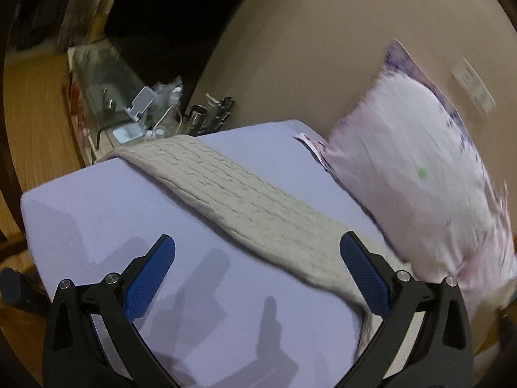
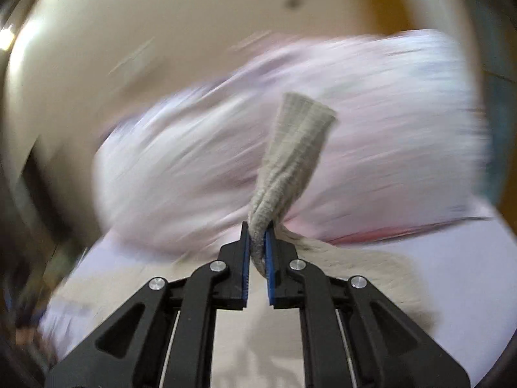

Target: Fold small clothes

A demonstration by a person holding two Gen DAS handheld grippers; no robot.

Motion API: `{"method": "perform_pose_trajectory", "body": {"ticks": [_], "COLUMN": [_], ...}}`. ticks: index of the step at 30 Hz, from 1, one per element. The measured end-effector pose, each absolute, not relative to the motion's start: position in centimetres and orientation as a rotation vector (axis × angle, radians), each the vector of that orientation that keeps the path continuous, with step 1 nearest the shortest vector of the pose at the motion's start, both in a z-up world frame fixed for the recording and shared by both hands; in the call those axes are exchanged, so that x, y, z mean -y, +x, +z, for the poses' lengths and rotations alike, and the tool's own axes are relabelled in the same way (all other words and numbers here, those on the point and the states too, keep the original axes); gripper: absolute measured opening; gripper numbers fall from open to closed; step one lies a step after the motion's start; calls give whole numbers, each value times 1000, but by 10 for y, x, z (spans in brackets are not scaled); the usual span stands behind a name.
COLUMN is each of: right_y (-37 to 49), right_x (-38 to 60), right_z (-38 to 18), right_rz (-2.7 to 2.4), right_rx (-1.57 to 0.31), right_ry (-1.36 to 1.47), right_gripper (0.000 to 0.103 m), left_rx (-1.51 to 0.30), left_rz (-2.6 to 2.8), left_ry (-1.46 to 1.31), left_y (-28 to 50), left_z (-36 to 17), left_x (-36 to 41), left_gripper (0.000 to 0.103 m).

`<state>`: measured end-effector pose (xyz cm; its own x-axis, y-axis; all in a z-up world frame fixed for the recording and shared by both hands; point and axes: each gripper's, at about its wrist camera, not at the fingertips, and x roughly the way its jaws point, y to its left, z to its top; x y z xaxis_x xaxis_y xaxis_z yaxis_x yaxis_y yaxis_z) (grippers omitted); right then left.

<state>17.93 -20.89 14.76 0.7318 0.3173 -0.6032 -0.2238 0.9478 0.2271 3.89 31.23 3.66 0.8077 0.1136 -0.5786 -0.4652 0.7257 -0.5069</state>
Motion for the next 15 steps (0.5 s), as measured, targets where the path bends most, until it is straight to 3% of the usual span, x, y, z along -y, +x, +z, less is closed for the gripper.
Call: {"method": "perform_pose_trajectory", "body": {"ticks": [1, 3, 4, 6, 8, 13, 14, 15], "right_y": [184, 180, 174, 165, 143, 150, 151, 146], "right_x": [179, 133, 128, 136, 159, 248, 258, 277], "right_z": [132, 106, 104, 111, 128, 137, 133, 134], "right_rz": [377, 501, 517, 490, 429, 309, 294, 264], "right_rx": [-768, -904, -899, -843, -791, -785, -785, -769], "right_ry": [113, 69, 63, 58, 95, 273, 288, 317], "right_gripper": [20, 46, 49, 72, 82, 85, 85, 85], "left_rx": [-559, -569, -575, -582, -595, -542, -529, -525], "left_rz": [339, 337, 343, 349, 364, 384, 379, 384], "left_ry": [-708, -734, -751, -781, -822, -935, -966, -984], "left_y": [42, 46, 49, 51, 56, 61, 62, 63], "left_z": [35, 33, 30, 25, 17, 8, 6, 5], "left_x": [-316, -323, -328, -337, -348, -382, -391, -397], "left_gripper": [102, 102, 102, 100, 97, 84, 78, 65]}}
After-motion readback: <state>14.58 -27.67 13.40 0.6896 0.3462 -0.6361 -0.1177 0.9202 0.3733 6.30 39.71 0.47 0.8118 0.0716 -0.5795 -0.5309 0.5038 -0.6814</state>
